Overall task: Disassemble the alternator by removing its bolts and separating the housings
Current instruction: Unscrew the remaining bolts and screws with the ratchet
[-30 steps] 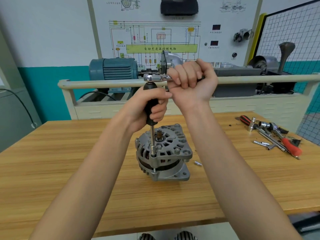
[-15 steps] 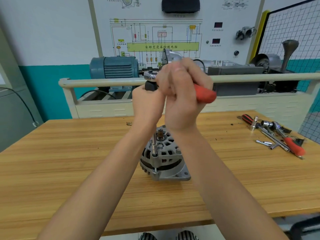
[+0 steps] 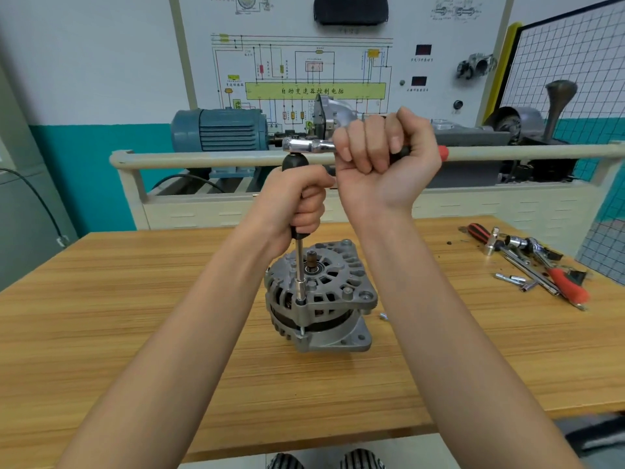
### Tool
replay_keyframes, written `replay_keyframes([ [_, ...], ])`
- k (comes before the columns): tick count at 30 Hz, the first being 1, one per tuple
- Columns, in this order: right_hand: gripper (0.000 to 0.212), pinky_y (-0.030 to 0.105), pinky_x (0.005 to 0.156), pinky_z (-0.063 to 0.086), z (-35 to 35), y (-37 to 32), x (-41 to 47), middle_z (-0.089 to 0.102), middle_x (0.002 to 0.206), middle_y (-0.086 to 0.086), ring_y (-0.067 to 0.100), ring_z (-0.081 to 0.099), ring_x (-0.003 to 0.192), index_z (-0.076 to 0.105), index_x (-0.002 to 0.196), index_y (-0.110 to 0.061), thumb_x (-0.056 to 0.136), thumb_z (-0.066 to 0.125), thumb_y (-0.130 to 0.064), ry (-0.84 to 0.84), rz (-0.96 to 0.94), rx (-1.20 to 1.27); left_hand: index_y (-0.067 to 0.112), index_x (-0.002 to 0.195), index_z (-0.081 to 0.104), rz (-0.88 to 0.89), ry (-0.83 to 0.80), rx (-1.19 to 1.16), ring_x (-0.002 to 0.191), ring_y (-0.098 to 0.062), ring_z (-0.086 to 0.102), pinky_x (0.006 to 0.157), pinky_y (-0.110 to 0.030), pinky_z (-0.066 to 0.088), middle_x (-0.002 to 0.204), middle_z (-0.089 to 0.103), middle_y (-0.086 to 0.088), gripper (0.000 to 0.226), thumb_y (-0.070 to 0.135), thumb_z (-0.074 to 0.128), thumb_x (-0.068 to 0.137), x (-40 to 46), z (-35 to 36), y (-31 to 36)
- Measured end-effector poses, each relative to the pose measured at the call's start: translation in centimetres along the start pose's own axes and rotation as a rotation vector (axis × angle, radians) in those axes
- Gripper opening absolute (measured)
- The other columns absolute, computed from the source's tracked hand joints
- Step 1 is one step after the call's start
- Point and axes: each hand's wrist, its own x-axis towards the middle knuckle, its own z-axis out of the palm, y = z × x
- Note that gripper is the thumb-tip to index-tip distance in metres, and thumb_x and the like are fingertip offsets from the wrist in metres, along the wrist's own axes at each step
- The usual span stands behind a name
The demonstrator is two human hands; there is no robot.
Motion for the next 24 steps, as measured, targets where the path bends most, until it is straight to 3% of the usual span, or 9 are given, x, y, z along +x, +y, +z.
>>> replay_keyframes([
  [2,0.045,0.028,0.047,0.021,0.5,0.8,-0.9,0.026,0.036,-0.006,0.012,0.015,0.040,0.037,0.042,-0.019,0.086,0.037,-0.007,-0.126,-0.136,-0.189,0.023,0.045,0.026,0.042,0.185,0.018,0.031,-0.009,0.012,0.036,-0.013,0.014,0.037,0.019,0.008,0.050,0.000,0.049,0.083,0.0,0.9,-0.1],
  [5,0.030,0.032,0.050,0.018,1.2,2.2,-2.5,0.034,0.048,-0.009,0.009,0.025,0.044,0.041,0.056,-0.025,0.079,0.046,-0.007,-0.275,-0.443,-0.562,0.019,0.053,0.035,0.156,0.442,0.132,0.037,-0.010,0.025,0.037,-0.015,0.023,0.046,0.033,0.002,0.041,0.001,0.053,0.084,0.1,1.7,-0.5],
  [7,0.021,0.030,0.051,0.021,1.4,2.8,-3.1,0.038,0.056,-0.010,0.009,0.029,0.048,0.042,0.066,-0.028,0.081,0.045,-0.013,-0.325,-0.561,-0.737,0.017,0.060,0.038,0.224,0.522,0.285,0.049,-0.008,0.035,0.044,-0.015,0.031,0.059,0.041,-0.002,0.035,0.003,0.051,0.090,0.2,1.9,-0.8],
  [9,0.022,0.030,0.050,0.021,1.5,2.8,-3.0,0.038,0.054,-0.010,0.009,0.029,0.047,0.042,0.065,-0.028,0.080,0.046,-0.013,-0.327,-0.561,-0.725,0.018,0.060,0.034,0.263,0.533,0.283,0.048,-0.007,0.028,0.041,-0.015,0.024,0.056,0.033,0.000,0.038,0.002,0.049,0.090,0.2,1.9,-1.0],
  [11,0.031,0.029,0.048,0.019,1.3,2.2,-2.3,0.034,0.044,-0.009,0.008,0.026,0.041,0.041,0.053,-0.025,0.079,0.046,-0.008,-0.301,-0.441,-0.546,0.019,0.057,0.031,0.230,0.472,0.122,0.042,-0.009,0.021,0.038,-0.018,0.019,0.048,0.028,0.004,0.040,0.000,0.055,0.084,-0.1,1.7,-0.9],
  [16,0.044,0.022,0.044,0.022,0.0,-0.3,0.3,0.024,0.032,-0.004,0.013,0.009,0.040,0.036,0.037,-0.016,0.081,0.037,-0.013,-0.057,0.070,0.020,0.017,0.050,0.040,0.101,-0.005,-0.010,0.035,-0.012,0.024,0.040,-0.020,0.024,0.040,0.030,0.004,0.034,0.008,0.063,0.073,-0.5,-0.6,-0.2],
  [19,0.041,0.020,0.042,0.018,-0.7,-0.3,1.2,0.023,0.030,-0.002,0.012,0.006,0.040,0.034,0.037,-0.014,0.078,0.039,-0.016,0.080,0.146,0.213,0.020,0.045,0.038,0.006,-0.249,0.001,0.032,-0.010,0.023,0.038,-0.020,0.023,0.038,0.027,0.006,0.035,0.015,0.064,0.069,-0.3,-1.2,0.3],
  [21,0.040,0.020,0.042,0.019,-0.6,-0.1,1.0,0.023,0.031,-0.003,0.013,0.007,0.041,0.034,0.038,-0.015,0.078,0.039,-0.015,0.079,0.103,0.178,0.022,0.042,0.030,-0.023,-0.208,-0.012,0.029,-0.007,0.017,0.035,-0.018,0.016,0.035,0.022,0.008,0.046,0.011,0.060,0.075,-0.2,-0.9,0.4],
  [24,0.044,0.024,0.044,0.024,-0.2,0.2,0.1,0.024,0.033,-0.005,0.013,0.011,0.039,0.034,0.039,-0.019,0.082,0.038,-0.013,-0.038,0.006,-0.002,0.025,0.041,0.026,0.008,0.005,0.026,0.030,-0.007,0.012,0.035,-0.014,0.013,0.036,0.018,0.008,0.054,0.004,0.050,0.085,-0.2,-0.2,0.1],
])
